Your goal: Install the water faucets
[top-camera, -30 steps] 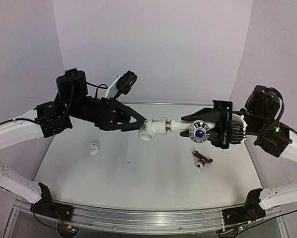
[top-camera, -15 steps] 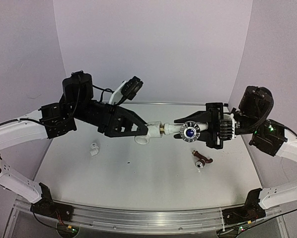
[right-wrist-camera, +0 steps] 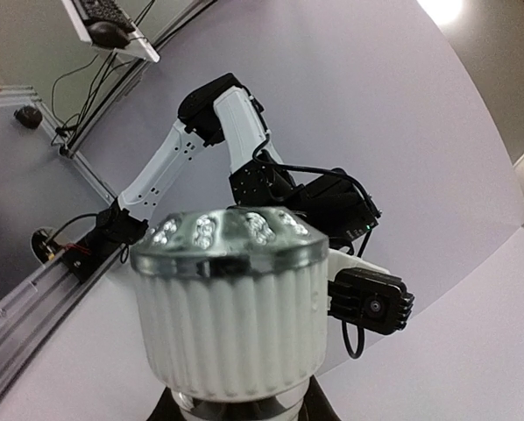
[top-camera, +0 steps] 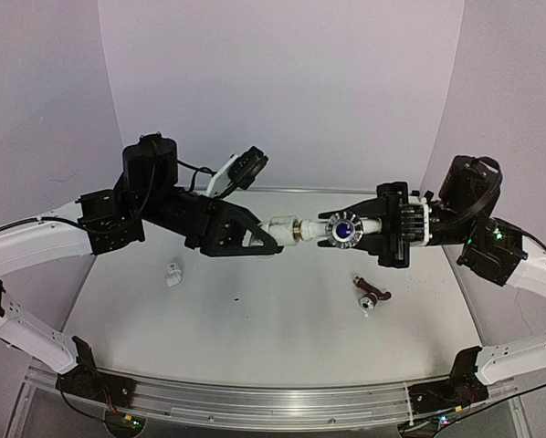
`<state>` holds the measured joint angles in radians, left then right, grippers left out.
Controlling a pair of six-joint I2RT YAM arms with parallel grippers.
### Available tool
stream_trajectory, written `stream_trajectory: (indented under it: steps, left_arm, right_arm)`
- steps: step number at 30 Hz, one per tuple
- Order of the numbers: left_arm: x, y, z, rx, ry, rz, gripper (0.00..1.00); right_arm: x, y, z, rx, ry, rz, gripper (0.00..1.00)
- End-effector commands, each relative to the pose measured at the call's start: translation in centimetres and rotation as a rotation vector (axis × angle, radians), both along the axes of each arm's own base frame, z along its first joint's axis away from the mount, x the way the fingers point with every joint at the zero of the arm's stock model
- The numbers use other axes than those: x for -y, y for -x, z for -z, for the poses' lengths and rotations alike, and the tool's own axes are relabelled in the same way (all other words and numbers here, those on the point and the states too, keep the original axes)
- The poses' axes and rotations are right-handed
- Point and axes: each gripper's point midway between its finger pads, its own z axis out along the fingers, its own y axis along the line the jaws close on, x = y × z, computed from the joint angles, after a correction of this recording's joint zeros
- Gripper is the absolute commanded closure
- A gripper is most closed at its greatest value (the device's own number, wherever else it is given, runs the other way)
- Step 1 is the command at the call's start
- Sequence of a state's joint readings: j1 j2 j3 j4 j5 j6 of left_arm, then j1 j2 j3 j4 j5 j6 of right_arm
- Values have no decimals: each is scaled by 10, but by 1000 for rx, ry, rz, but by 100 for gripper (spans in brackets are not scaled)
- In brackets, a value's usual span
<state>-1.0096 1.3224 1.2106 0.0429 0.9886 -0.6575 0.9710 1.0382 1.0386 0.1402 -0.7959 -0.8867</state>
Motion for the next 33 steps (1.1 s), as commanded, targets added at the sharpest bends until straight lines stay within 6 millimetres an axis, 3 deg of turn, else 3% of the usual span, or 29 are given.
stream_trajectory:
  steps: [1, 4, 8, 14, 20, 22, 23, 28, 33]
  left_arm:
    - [-13, 3, -34, 163, 142, -71, 71]
    - [-17, -4, -40, 275, 185, -158, 79]
    - [-16, -14, -44, 372, 199, -251, 85]
    - [-14, -30, -40, 501, 183, -383, 95]
    - [-20, -29, -44, 517, 177, -403, 100]
    - [-22, -27, -46, 502, 177, -396, 100]
    - [-23, -25, -46, 492, 174, -391, 100]
    - [-25, -23, -40, 458, 143, -379, 100]
    - [-26, -19, -34, 434, 127, -355, 100]
  right_arm:
    - [4, -2, -45, -170, -118, 4, 100]
    - [2, -15, -50, -495, -146, 15, 100]
    - [0, -29, -45, -791, -164, 26, 100]
    - [-5, -39, -38, -1106, -161, 4, 100]
    - [-2, -35, -23, -1101, -138, 12, 100]
    - [0, -34, -25, -1067, -146, 19, 89]
    - [1, -35, -26, -1056, -155, 30, 79]
    - [3, -38, -25, -1027, -128, 79, 54]
    - [6, -34, -20, -992, -82, 106, 43]
